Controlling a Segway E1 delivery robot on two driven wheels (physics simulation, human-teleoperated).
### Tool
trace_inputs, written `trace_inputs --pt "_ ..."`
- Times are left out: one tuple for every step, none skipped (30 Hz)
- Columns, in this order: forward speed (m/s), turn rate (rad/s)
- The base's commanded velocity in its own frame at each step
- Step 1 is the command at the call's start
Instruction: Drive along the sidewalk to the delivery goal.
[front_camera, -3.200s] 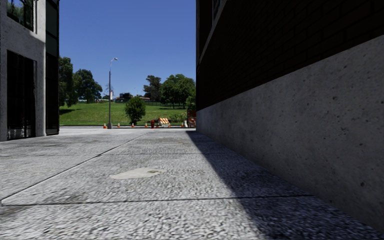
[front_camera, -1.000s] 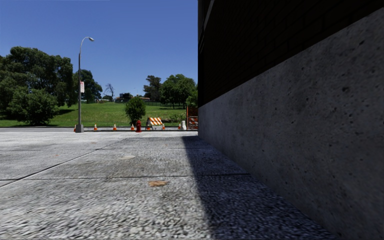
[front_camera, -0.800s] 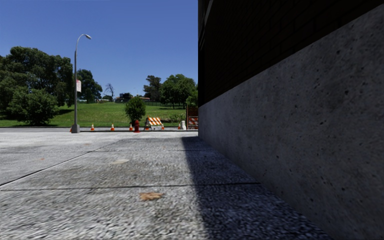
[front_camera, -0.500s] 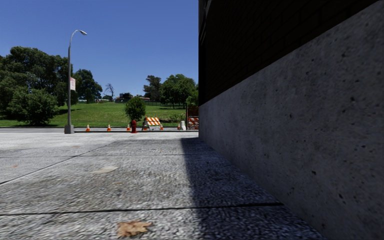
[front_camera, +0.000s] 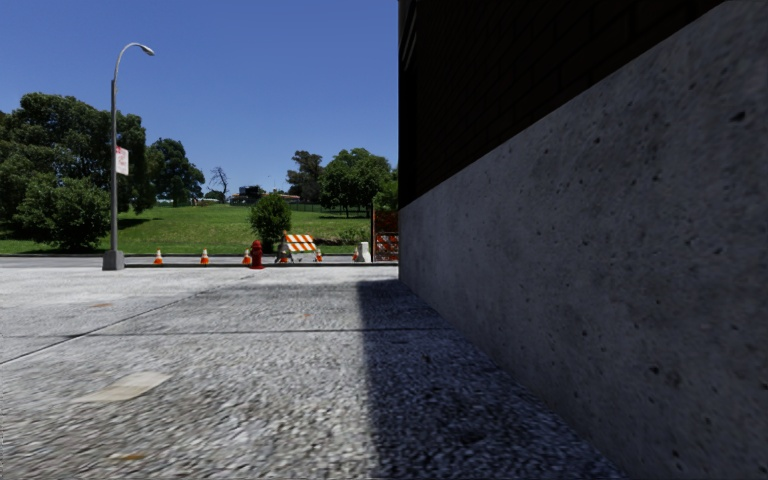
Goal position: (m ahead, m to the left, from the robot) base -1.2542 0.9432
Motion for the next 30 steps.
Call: trace_inputs --pt "0.64 0.0" --pt "0.5 0.0" --pt "0.46 0.0" --pt "0.44 0.0" --pt "0.44 0.0" --pt "0.43 0.0" --pt "0.43 0.0" --pt "0.43 0.0" --pt "0.42 0.0" --pt "0.41 0.0" --pt "0.37 0.0" --pt "0.32 0.0" --pt "0.31 0.0" --pt "0.3 0.0" --pt "0.3 0.0" --pt "0.3 0.0" --pt "0.3 0.0" --pt "0.3 0.0" --pt "0.3 0.0" --pt "0.3 0.0" --pt "0.26 0.0" --pt "0.18 0.0" --pt "0.16 0.0" --pt "0.13 0.0" --pt "0.11 0.0" --pt "0.1 0.0" --pt "0.09 0.0" --pt "0.08 0.0" --pt "0.08 0.0" --pt "0.08 0.0"
